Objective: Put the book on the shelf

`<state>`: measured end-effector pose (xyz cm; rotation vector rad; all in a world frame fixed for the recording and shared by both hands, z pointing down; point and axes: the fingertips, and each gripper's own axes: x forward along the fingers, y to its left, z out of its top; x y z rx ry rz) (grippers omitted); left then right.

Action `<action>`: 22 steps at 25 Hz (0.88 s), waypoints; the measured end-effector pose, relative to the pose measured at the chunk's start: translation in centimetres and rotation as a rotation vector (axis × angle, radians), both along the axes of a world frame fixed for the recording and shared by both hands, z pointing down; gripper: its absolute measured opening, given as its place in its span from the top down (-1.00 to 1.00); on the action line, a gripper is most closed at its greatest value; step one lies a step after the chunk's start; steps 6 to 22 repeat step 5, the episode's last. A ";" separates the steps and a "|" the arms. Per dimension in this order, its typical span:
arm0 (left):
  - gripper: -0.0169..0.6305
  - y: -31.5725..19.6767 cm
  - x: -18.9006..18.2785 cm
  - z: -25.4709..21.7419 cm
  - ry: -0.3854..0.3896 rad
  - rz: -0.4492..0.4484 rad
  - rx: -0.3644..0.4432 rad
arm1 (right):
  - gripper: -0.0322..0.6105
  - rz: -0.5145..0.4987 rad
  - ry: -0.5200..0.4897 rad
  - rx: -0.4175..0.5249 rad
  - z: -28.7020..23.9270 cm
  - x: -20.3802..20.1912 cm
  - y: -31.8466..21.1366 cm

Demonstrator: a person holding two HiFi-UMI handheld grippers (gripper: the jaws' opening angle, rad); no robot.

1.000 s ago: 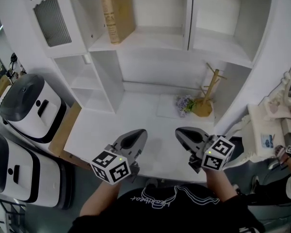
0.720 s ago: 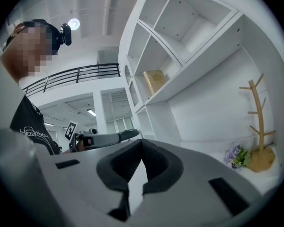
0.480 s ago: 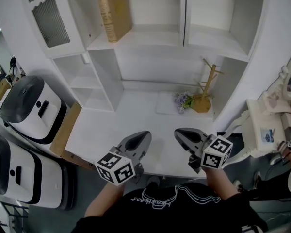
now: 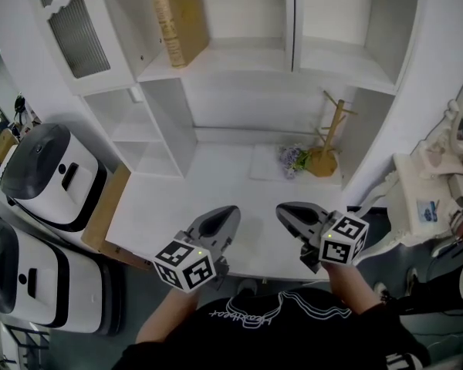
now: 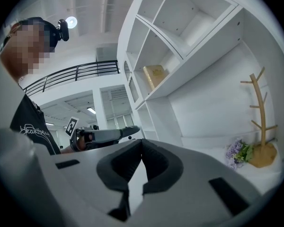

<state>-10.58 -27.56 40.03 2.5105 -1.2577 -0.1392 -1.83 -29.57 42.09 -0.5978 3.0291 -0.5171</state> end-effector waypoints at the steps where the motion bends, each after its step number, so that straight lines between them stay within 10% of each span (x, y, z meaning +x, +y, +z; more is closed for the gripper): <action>1: 0.93 -0.1 0.0 0.1 -0.004 0.005 -0.003 | 0.88 0.000 0.002 0.000 0.0 0.0 -0.1; 22: 0.93 -0.4 0.5 0.3 0.004 0.037 -0.023 | 0.88 0.004 0.006 -0.002 -0.1 -0.1 -0.5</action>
